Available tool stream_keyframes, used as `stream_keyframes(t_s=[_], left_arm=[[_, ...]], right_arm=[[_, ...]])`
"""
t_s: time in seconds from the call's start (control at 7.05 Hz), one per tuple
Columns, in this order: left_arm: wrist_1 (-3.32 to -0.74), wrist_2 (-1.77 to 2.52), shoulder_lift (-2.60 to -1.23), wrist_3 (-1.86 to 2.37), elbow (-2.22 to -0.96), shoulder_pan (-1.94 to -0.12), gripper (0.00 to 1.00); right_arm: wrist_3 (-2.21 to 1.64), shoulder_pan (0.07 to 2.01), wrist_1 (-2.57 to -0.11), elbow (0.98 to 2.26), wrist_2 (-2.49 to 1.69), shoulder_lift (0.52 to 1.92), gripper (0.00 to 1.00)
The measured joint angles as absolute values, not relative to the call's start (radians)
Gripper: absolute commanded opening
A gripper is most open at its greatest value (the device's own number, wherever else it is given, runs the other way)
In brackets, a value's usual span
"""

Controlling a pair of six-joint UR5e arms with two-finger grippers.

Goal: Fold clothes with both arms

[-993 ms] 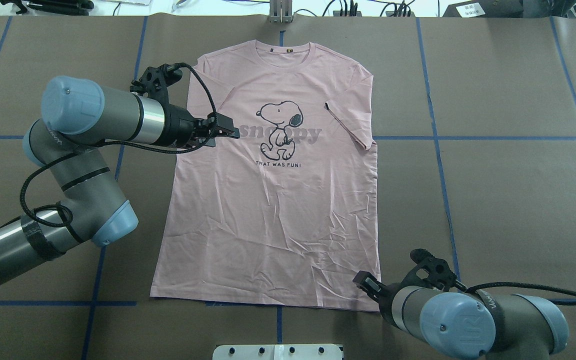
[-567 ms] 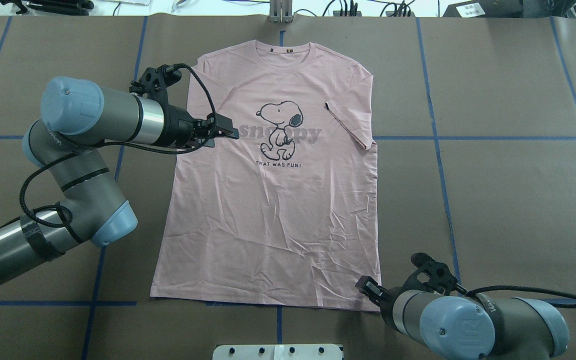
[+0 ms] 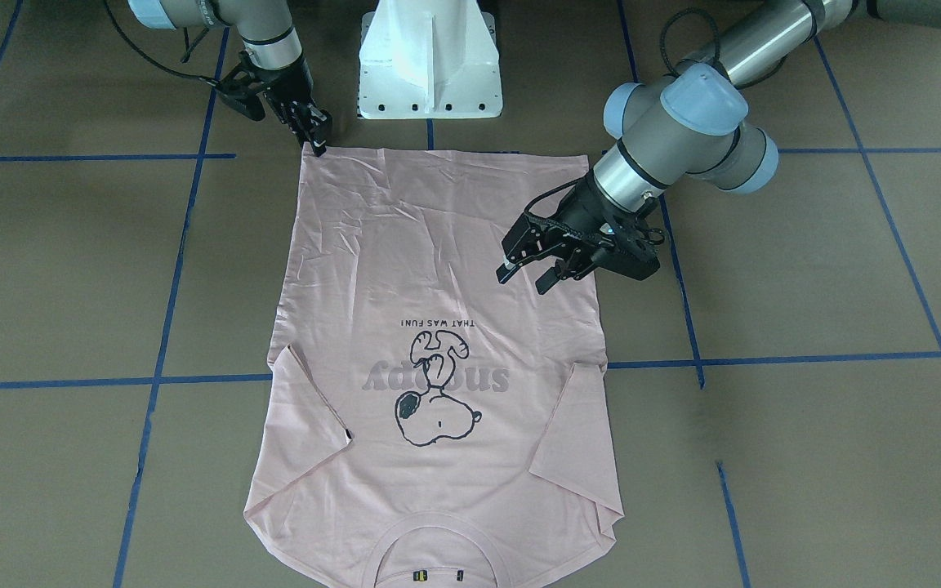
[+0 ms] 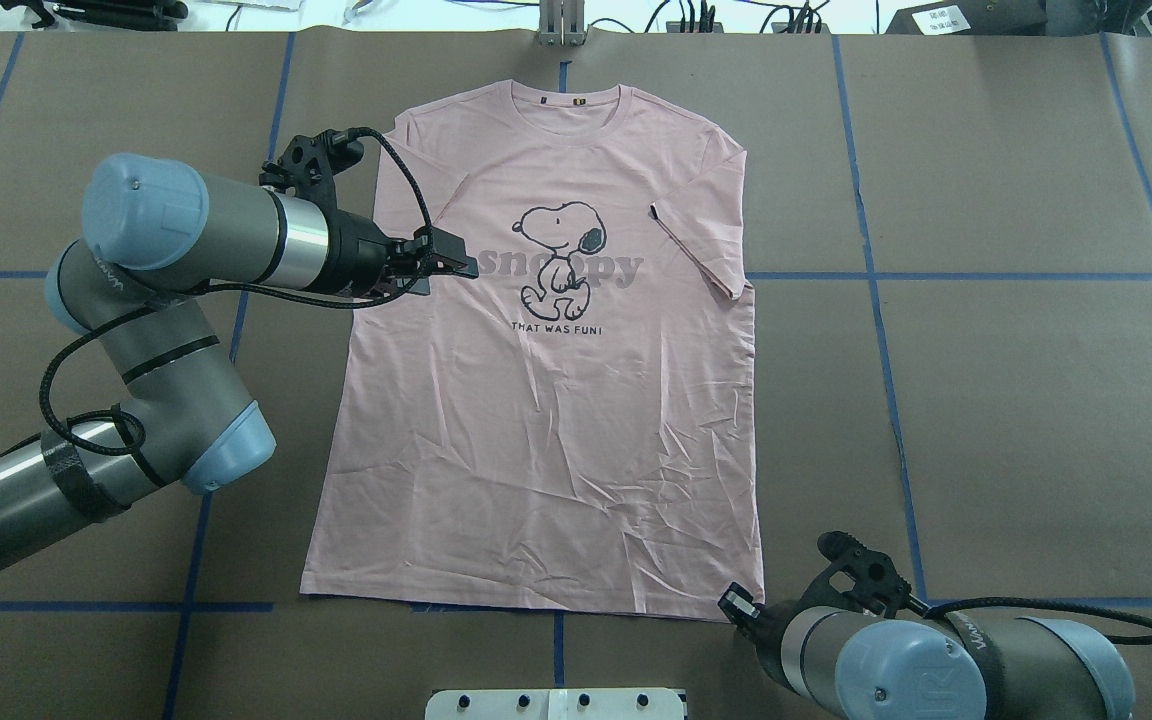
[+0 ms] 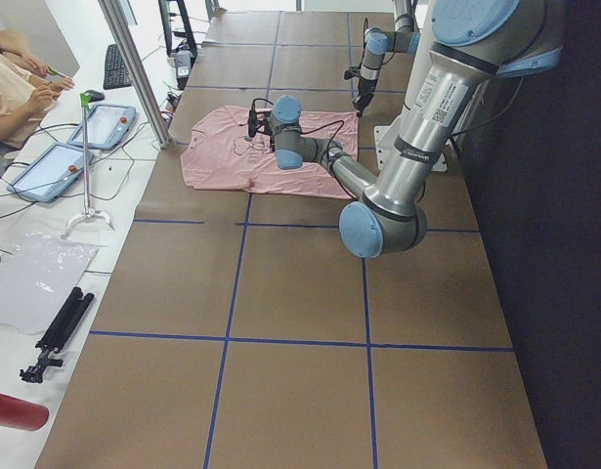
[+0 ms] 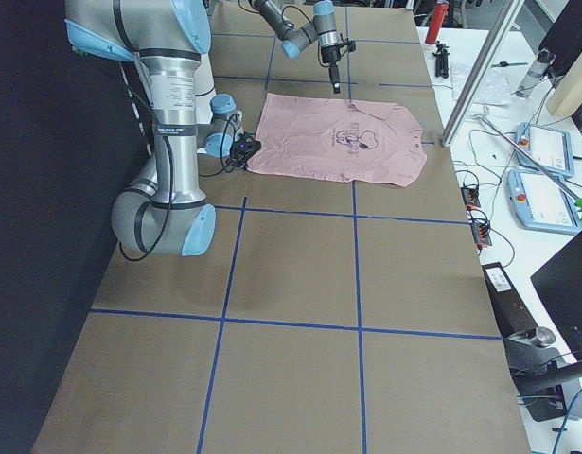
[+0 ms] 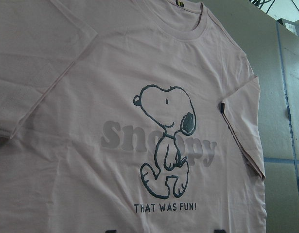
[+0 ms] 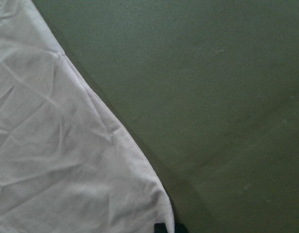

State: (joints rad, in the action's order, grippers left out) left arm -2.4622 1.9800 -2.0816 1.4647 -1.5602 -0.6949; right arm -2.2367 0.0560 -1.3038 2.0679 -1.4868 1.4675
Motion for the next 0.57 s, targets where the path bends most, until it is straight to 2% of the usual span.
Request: stream_keyframes(t_s=[0.28,0.57], left_arm=[[-2.455,1.964,-2.069,1.579,-1.608,-0.673,0.73],[-2.393,1.781,-1.926,1.681,-1.785,-0.534,0.73]], right_arm=[[-2.234,0.078,-1.37,2.126,-1.491,1.466,0.0],[-2.234,0.084,-1.397,2.168,-1.489,1.464,0.0]])
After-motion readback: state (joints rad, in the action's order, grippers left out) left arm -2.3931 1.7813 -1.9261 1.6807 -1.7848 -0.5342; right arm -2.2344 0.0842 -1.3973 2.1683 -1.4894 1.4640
